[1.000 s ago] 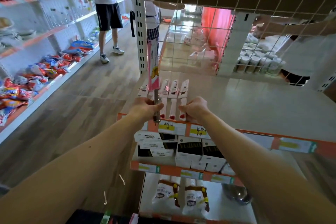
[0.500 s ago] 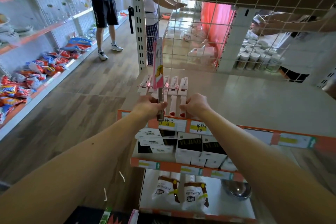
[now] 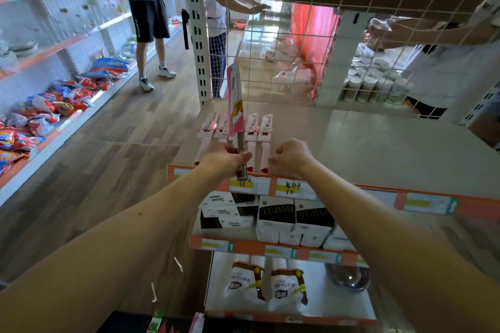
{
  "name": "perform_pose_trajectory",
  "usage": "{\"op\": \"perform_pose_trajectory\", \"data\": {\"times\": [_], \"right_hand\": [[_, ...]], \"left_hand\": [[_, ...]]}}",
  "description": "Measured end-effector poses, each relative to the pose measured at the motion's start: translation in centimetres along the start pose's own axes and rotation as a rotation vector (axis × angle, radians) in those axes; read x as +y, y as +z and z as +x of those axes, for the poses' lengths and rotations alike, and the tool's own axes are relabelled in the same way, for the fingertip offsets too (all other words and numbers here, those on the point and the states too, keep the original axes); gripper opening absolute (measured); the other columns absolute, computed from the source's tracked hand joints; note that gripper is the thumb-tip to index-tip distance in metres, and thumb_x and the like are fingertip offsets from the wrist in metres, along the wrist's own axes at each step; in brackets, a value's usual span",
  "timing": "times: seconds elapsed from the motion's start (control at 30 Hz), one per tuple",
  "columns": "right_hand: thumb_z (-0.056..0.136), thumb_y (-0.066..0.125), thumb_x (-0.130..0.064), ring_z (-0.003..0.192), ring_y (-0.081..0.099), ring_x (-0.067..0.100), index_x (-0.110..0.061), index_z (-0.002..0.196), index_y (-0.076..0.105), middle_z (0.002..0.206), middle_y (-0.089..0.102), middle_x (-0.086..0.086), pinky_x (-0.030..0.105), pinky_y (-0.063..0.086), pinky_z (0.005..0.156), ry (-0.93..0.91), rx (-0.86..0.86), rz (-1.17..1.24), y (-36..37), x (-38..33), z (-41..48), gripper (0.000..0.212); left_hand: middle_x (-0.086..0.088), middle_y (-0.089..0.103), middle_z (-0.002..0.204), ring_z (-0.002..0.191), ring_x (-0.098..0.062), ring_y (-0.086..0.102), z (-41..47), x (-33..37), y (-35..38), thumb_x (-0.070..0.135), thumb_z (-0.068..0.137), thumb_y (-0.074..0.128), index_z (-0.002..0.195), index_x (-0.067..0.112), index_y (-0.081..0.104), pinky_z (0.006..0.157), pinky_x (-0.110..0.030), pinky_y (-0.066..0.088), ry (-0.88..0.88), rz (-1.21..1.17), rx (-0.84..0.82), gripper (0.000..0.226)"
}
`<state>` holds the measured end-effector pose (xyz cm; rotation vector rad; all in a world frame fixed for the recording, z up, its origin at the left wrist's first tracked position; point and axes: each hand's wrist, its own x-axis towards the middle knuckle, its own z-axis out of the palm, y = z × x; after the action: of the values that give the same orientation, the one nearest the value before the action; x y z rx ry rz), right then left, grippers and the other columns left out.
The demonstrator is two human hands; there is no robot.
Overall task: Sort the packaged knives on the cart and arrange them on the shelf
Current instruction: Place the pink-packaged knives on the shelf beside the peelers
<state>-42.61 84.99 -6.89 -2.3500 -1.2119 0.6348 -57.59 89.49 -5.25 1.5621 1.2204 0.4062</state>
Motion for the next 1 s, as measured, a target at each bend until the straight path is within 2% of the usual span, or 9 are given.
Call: {"op": "perform_pose_trajectory", "data": {"times": [0.07, 0.13, 0.2, 0.4, 0.5, 0.6, 0.83, 0.93, 1.0], "right_hand": [[0.088, 0.063, -0.025, 0.093, 0.061, 0.021, -0.003, 0.094, 0.066, 0.099, 0.064, 0.01, 0.031, 0.052, 0.085, 0.007, 0.019, -0.039, -0.9, 0.7, -0.6, 0.023], [0.089, 0.062, -0.024, 0.112, 0.057, 0.025, 0.001, 0.113, 0.063, 0.119, 0.062, 0.014, 0.034, 0.046, 0.1, 0.027, 0.048, -0.06, -1.8, 1.3, -1.5, 0.035], [0.09, 0.06, -0.023, 0.118, 0.054, 0.027, 0.001, 0.12, 0.06, 0.127, 0.058, 0.016, 0.035, 0.043, 0.103, 0.059, 0.074, -0.067, -2.3, 1.9, -2.6, 0.039], [0.088, 0.062, -0.024, 0.115, 0.055, 0.025, -0.009, 0.12, 0.062, 0.129, 0.054, 0.011, 0.034, 0.046, 0.101, 0.117, 0.219, -0.053, -2.4, 3.1, -5.7, 0.035], [0.088, 0.061, -0.021, 0.115, 0.054, 0.026, -0.009, 0.116, 0.065, 0.127, 0.055, 0.012, 0.034, 0.045, 0.1, 0.121, 0.25, -0.046, -2.3, 4.0, -6.9, 0.031], [0.089, 0.057, -0.021, 0.112, 0.055, 0.026, -0.008, 0.112, 0.066, 0.122, 0.058, 0.013, 0.032, 0.047, 0.097, 0.108, 0.272, -0.082, -2.6, 4.8, -7.4, 0.028], [0.088, 0.058, -0.024, 0.112, 0.055, 0.022, -0.013, 0.12, 0.062, 0.125, 0.057, 0.009, 0.03, 0.045, 0.095, 0.026, 0.254, -0.073, -6.2, 7.4, -6.9, 0.034], [0.088, 0.057, -0.022, 0.111, 0.055, 0.023, -0.014, 0.118, 0.063, 0.123, 0.057, 0.008, 0.031, 0.047, 0.096, 0.012, 0.247, -0.078, -7.7, 9.5, -6.2, 0.032], [0.089, 0.056, -0.022, 0.113, 0.054, 0.023, -0.015, 0.118, 0.063, 0.124, 0.055, 0.007, 0.033, 0.047, 0.097, 0.02, 0.234, -0.092, -8.3, 10.8, -5.7, 0.031]], "left_hand": [[-0.008, 0.063, 0.083, 0.092, -0.028, 0.065, -0.1, 0.4, 0.6, 0.022, 0.085, 0.065, 0.076, 0.012, 0.056, 0.091, -0.04, 0.052, 0.01, -0.013, -0.018, 0.016], [-0.008, 0.062, 0.082, 0.086, -0.025, 0.064, -0.2, 0.8, 1.2, 0.022, 0.086, 0.063, 0.076, 0.011, 0.056, 0.092, -0.038, 0.051, 0.025, 0.001, -0.048, 0.016], [-0.007, 0.06, 0.08, 0.081, -0.021, 0.06, -0.6, 1.0, 1.8, 0.019, 0.087, 0.062, 0.077, 0.011, 0.054, 0.09, -0.035, 0.051, 0.035, -0.028, -0.096, 0.015], [-0.014, 0.064, 0.092, 0.092, -0.028, 0.063, -1.5, 1.1, 2.8, 0.023, 0.084, 0.067, 0.084, 0.005, 0.058, 0.092, -0.044, 0.052, 0.091, 0.016, -0.141, 0.02], [-0.01, 0.062, 0.081, 0.086, -0.026, 0.062, -2.2, 0.9, 3.4, 0.025, 0.083, 0.068, 0.077, 0.008, 0.059, 0.091, -0.043, 0.053, 0.126, 0.071, -0.139, 0.021], [-0.006, 0.061, 0.074, 0.081, -0.023, 0.063, -2.9, 1.1, 4.2, 0.025, 0.082, 0.068, 0.079, 0.005, 0.06, 0.09, -0.04, 0.054, 0.124, 0.088, -0.14, 0.023], [-0.006, 0.06, 0.069, 0.076, -0.023, 0.061, -2.4, 3.7, 8.8, 0.028, 0.081, 0.07, 0.071, 0.008, 0.059, 0.089, -0.041, 0.054, 0.139, 0.098, -0.087, 0.025], [-0.005, 0.058, 0.067, 0.062, -0.016, 0.057, -1.6, 5.0, 11.1, 0.025, 0.082, 0.069, 0.07, 0.009, 0.055, 0.078, -0.033, 0.054, 0.091, 0.08, -0.074, 0.024], [-0.006, 0.059, 0.07, 0.062, -0.016, 0.056, -0.5, 5.5, 12.4, 0.028, 0.081, 0.07, 0.07, 0.009, 0.056, 0.069, -0.028, 0.051, 0.085, 0.13, -0.048, 0.026]]}}
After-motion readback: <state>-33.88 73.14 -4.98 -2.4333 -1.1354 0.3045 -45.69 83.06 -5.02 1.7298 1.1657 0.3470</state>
